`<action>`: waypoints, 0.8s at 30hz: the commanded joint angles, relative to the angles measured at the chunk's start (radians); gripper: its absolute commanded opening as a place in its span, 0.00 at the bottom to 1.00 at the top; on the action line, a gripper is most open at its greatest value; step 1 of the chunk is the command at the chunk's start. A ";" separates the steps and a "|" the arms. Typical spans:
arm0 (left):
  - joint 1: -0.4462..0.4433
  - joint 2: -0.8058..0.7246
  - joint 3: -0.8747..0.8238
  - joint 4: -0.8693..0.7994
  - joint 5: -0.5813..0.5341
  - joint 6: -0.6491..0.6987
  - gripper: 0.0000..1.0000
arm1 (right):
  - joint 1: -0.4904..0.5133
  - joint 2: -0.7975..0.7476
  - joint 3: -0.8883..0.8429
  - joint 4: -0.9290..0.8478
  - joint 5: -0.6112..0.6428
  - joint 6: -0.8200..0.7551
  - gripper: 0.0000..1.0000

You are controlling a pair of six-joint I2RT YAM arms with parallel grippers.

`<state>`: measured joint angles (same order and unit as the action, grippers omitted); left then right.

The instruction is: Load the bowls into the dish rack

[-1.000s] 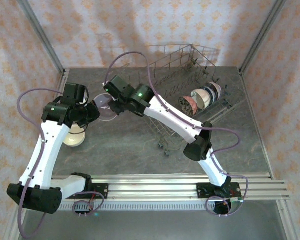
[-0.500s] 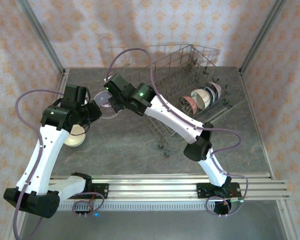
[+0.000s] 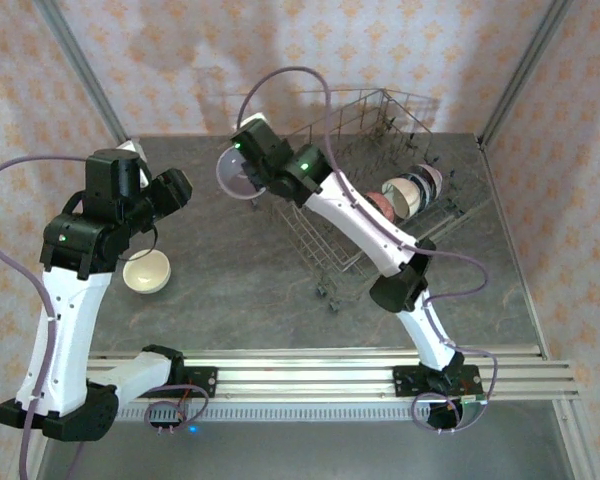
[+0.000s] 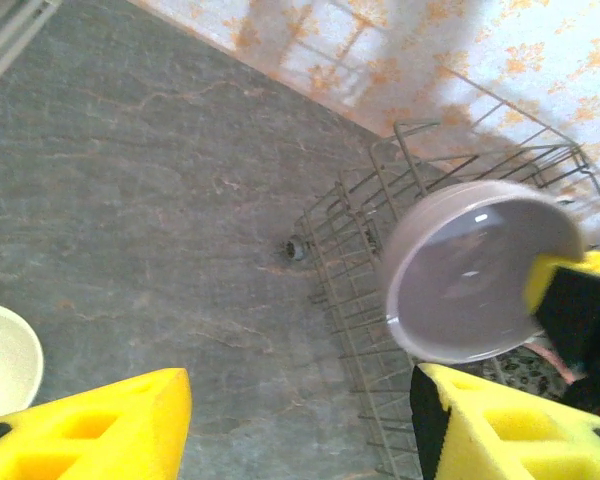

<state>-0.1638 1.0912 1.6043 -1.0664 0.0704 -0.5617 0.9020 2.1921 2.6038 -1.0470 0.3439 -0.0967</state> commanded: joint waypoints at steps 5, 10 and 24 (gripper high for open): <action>0.003 0.096 -0.018 0.024 0.002 0.078 0.62 | -0.108 -0.132 0.037 0.105 0.200 -0.065 0.00; 0.014 0.152 -0.056 0.088 0.049 0.084 0.62 | -0.202 -0.163 -0.008 0.111 0.288 -0.101 0.00; 0.028 0.515 0.090 0.306 0.142 0.059 0.62 | -0.374 -0.214 -0.321 0.189 0.442 -0.078 0.00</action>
<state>-0.1429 1.5616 1.6131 -0.8246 0.1856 -0.4961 0.5137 2.0407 2.3157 -0.9401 0.6933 -0.1852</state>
